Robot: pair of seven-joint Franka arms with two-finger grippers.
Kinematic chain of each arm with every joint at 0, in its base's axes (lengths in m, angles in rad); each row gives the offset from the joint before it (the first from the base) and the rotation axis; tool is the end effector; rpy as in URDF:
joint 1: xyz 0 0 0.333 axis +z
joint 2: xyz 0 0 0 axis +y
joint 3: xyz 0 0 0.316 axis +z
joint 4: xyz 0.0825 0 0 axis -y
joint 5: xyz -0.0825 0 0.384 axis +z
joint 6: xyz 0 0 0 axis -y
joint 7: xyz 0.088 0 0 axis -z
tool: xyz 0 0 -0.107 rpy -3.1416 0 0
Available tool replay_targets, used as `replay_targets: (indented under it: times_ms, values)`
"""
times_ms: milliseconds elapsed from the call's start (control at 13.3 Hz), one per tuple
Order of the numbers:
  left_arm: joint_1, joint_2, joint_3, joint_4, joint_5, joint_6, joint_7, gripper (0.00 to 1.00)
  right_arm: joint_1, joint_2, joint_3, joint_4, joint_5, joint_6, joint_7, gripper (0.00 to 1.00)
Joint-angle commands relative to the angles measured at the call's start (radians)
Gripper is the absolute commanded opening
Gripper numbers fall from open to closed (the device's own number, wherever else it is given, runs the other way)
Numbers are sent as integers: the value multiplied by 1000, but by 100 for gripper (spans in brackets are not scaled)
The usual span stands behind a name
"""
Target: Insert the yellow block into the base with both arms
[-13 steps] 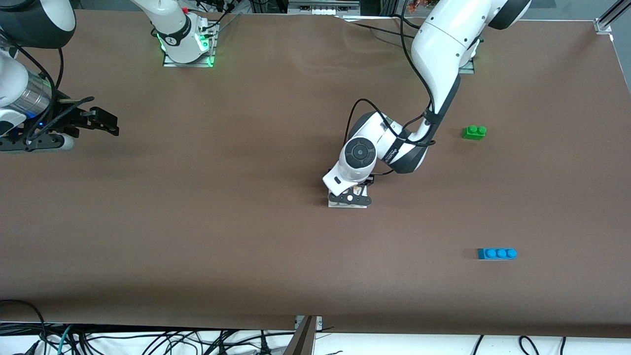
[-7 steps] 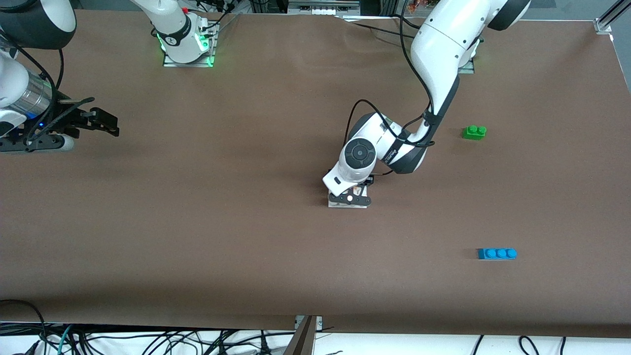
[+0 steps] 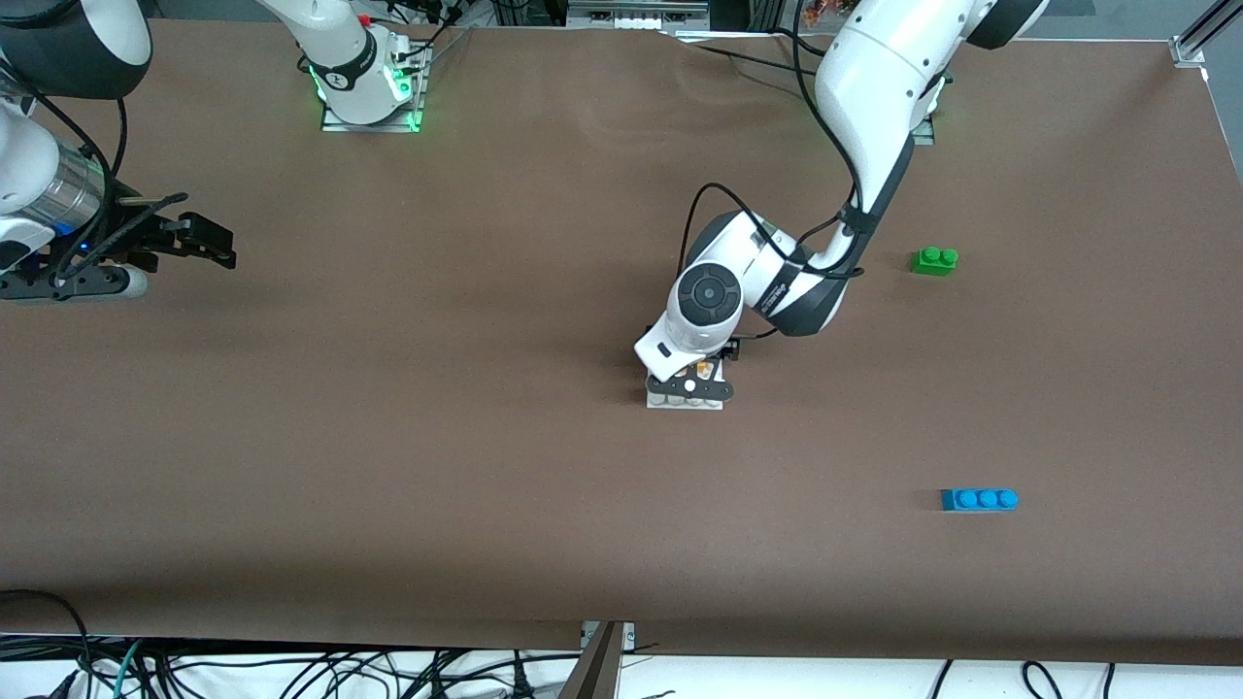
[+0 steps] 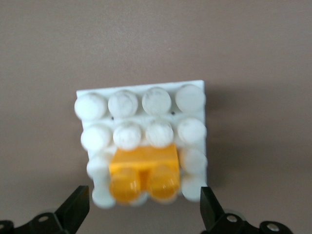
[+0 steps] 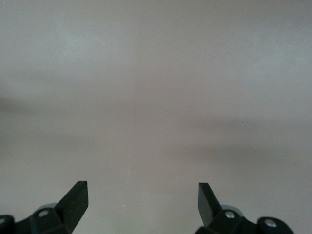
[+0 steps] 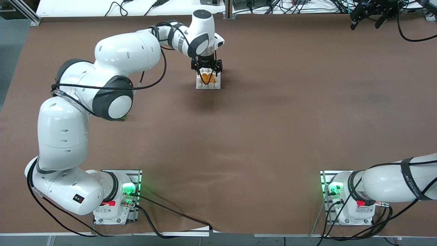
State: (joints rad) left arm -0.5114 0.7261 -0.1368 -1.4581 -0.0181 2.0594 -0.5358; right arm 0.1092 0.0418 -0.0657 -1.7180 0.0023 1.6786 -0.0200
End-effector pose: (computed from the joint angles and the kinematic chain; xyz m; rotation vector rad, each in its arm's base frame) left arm 0.5732 -0.4147 0.2475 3.1062 -0.1153 -0.2473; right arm 0.5667 0.0255 0.5404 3.1360 0.0990 -0.1273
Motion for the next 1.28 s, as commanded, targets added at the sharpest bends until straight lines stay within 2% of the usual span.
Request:
replay_targets:
  times_ms: [0,226,452,754,980,1056,1131,1206]
  values:
    - [14,-137,14,-10,-37,-138,5,100,-5,-14,9,-18,-13,10,5,100]
    - [144,-264,16,-7,-28,-282,16,100,-6,-17,11,-23,-13,13,3,100]
    - [264,-338,25,27,-23,-402,43,100,-5,-19,12,-25,-13,16,3,100]
    - [422,-450,26,62,-25,-565,236,100,-5,-19,11,-23,-13,12,3,100]
    - [476,-591,49,-36,-23,-545,344,100,-5,-10,11,-12,-15,15,5,100]
    - [478,-608,93,-88,-11,-524,394,100,-2,-3,11,-11,-12,19,5,100]
    - [478,-631,106,-128,-9,-466,436,100,-2,-2,11,-12,-12,29,5,100]
    - [482,-678,103,-207,-6,-418,457,100,-2,0,11,-12,-12,30,5,100]
